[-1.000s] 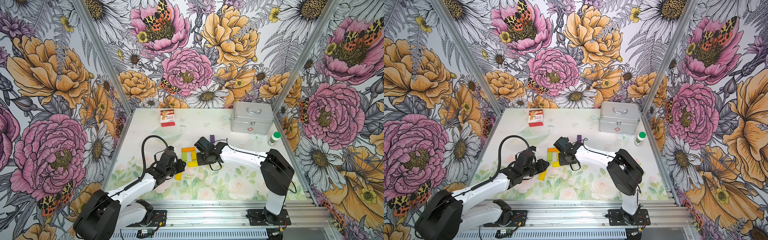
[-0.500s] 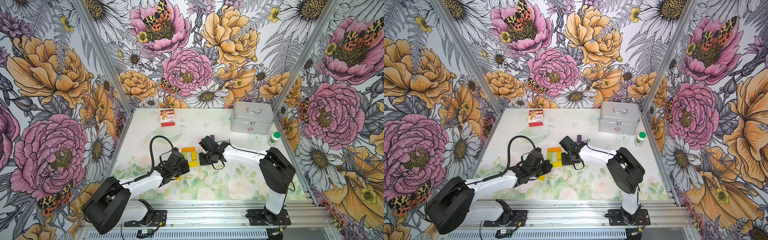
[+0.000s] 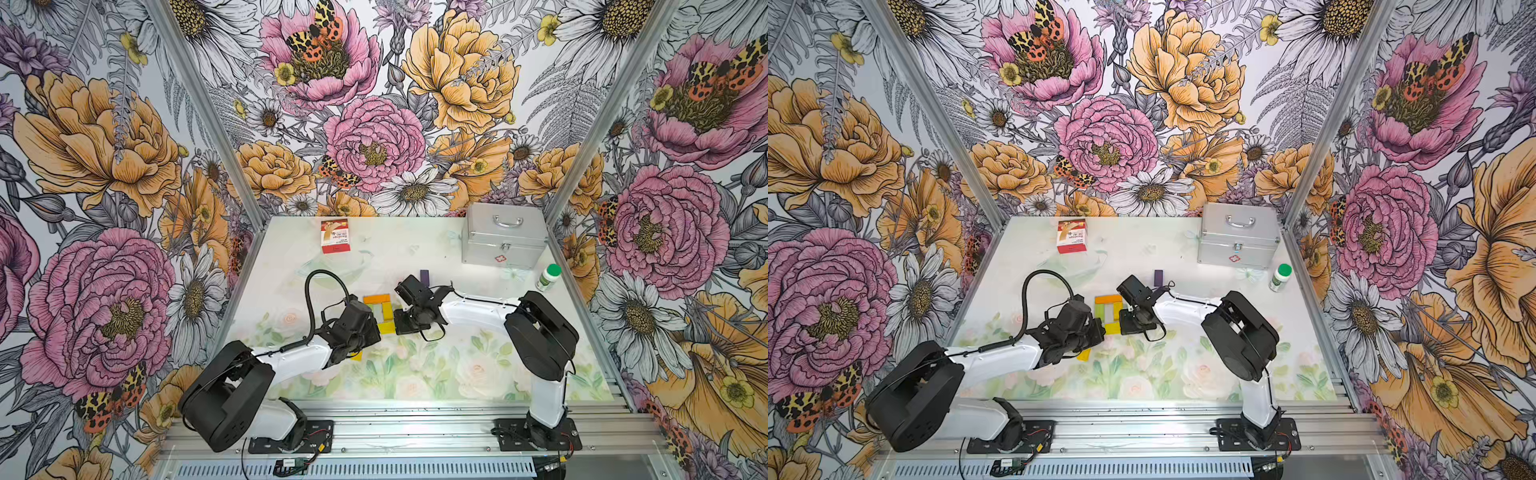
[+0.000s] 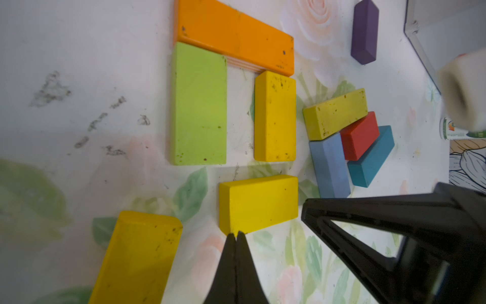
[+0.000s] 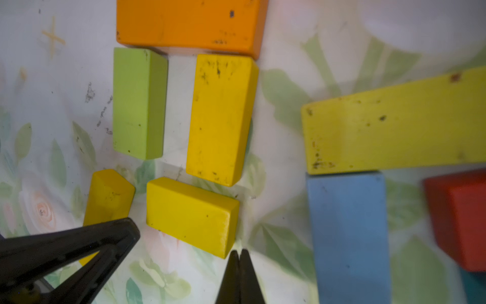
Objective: Assemble the letter p with building blocks
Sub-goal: Assemble the building block at the center of the board.
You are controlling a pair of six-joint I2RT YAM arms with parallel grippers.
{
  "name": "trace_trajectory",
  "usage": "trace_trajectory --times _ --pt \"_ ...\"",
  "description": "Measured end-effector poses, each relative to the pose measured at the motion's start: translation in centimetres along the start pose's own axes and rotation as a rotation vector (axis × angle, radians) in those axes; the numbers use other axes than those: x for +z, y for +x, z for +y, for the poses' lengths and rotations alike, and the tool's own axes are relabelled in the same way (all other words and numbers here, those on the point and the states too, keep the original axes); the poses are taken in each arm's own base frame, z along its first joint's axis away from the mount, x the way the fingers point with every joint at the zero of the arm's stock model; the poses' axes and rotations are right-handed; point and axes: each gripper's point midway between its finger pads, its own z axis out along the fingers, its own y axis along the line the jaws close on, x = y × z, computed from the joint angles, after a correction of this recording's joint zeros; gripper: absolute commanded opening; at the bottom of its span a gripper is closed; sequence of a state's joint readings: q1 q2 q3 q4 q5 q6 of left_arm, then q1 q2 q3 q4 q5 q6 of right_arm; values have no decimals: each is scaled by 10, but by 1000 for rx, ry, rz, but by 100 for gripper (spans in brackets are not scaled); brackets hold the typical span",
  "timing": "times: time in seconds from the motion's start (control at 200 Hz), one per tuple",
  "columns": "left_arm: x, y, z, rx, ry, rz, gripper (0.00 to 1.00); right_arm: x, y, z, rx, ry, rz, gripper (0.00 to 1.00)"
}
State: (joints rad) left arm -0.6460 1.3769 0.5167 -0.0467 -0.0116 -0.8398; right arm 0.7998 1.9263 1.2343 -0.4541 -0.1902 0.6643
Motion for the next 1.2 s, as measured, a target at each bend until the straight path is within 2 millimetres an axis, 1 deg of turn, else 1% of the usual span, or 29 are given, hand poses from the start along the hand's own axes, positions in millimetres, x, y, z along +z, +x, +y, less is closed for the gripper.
trace_trajectory --times 0.225,0.385,0.625,0.765,0.866,1.196 --pt "-1 -5 3 1 -28 -21 0 7 4 -2 4 0 20 0" --pt "2 -4 5 1 -46 -9 0 8 5 -1 4 -4 26 0" --pt "11 -2 8 3 -82 18 0 10 2 2 3 -16 23 0" --pt "14 -2 8 4 -92 24 0 9 0 0 9 -16 22 0" --pt "15 -3 9 1 -94 25 0 9 -4 -3 20 -20 21 0" --pt "15 -6 12 -8 -95 23 0 11 -9 -1 24 -37 17 0"
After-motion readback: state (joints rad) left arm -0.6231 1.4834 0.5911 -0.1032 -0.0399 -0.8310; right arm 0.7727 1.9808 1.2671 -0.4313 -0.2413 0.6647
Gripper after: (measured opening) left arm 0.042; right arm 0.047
